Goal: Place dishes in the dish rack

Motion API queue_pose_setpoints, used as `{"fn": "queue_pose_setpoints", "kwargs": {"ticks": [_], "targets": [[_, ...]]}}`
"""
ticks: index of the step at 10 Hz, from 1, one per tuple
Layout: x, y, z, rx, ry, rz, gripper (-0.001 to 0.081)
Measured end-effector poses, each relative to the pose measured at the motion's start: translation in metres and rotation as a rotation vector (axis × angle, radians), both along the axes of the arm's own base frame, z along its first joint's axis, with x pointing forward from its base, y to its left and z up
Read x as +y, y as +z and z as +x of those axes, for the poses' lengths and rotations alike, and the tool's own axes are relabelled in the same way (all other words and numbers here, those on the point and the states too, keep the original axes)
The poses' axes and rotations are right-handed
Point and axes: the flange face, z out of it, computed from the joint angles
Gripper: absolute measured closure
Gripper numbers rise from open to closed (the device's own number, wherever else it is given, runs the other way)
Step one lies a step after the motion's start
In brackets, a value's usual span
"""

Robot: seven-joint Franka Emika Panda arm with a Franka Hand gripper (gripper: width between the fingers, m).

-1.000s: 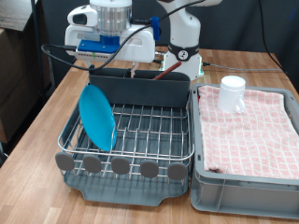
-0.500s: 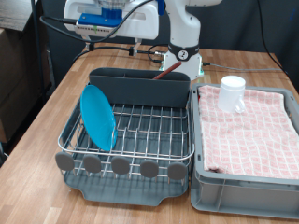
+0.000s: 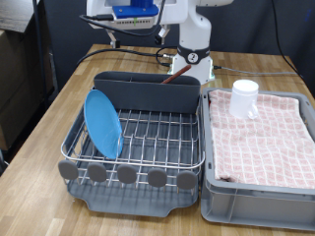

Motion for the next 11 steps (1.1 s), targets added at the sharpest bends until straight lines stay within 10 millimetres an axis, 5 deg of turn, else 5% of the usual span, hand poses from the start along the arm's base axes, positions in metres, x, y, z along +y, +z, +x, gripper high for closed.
{"fn": "queue_pose_setpoints", "kwargs": {"ticks": [5,11], "targets": [[0.088,0.002,0.014,-0.018,0.072,-0.005,0.0003],[0.201,-0.002,-0.002,0.0,-0.074,-0.002,0.0003]]}}
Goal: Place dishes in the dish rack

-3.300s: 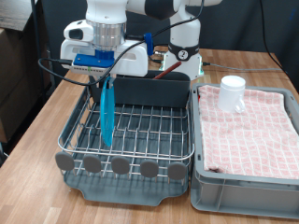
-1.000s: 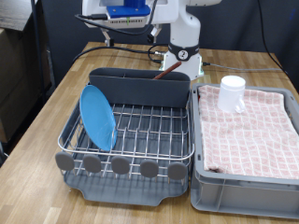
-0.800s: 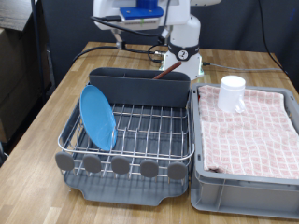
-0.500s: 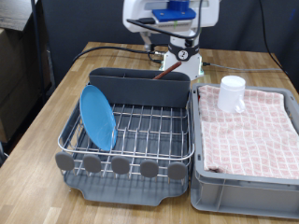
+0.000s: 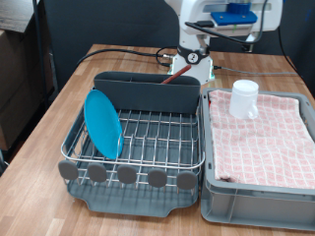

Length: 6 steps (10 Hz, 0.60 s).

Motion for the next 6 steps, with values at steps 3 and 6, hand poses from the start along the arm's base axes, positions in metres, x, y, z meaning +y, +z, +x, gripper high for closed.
{"fn": "queue_pose_setpoints", "kwargs": {"ticks": [3,6], "targets": [[0.051,-0.002,-0.02,0.015,-0.065,0.001,0.0003],[0.054,-0.002,-0.024,0.019,-0.08,-0.002,0.0003]]}}
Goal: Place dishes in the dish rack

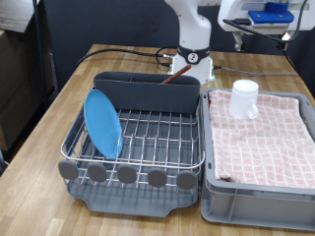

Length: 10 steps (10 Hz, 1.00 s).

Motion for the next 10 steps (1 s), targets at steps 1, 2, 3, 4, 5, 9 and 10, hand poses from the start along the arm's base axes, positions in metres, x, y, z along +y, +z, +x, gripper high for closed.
{"fn": "queue_pose_setpoints", "kwargs": {"ticks": [1,2,3,4,5,9,10], "targets": [[0.002,0.002,0.0,-0.005,-0.002,0.0,0.0003],[0.006,0.004,-0.001,-0.01,-0.015,0.0,0.0003],[0.012,0.006,-0.004,-0.009,-0.037,0.002,0.0003],[0.02,0.008,-0.008,-0.006,-0.049,0.001,0.0003],[0.029,0.008,-0.013,0.005,-0.053,-0.003,0.0003],[0.058,-0.011,-0.029,0.13,-0.002,-0.077,0.0003],[0.063,-0.021,-0.029,0.149,0.007,-0.085,0.0003]]}}
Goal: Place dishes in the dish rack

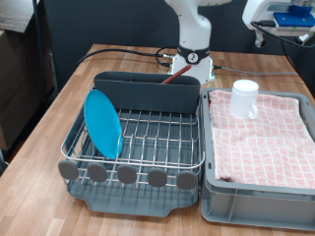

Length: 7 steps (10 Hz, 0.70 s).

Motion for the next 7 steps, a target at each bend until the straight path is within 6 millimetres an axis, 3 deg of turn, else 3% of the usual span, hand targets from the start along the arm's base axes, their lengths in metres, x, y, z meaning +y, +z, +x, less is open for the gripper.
{"fn": "queue_pose_setpoints", "kwargs": {"ticks": [4,7], "targets": [[0.012,-0.046,0.01,0.051,0.057,0.016,0.0003],[0.014,-0.054,0.015,0.074,0.082,0.026,0.0003]]}}
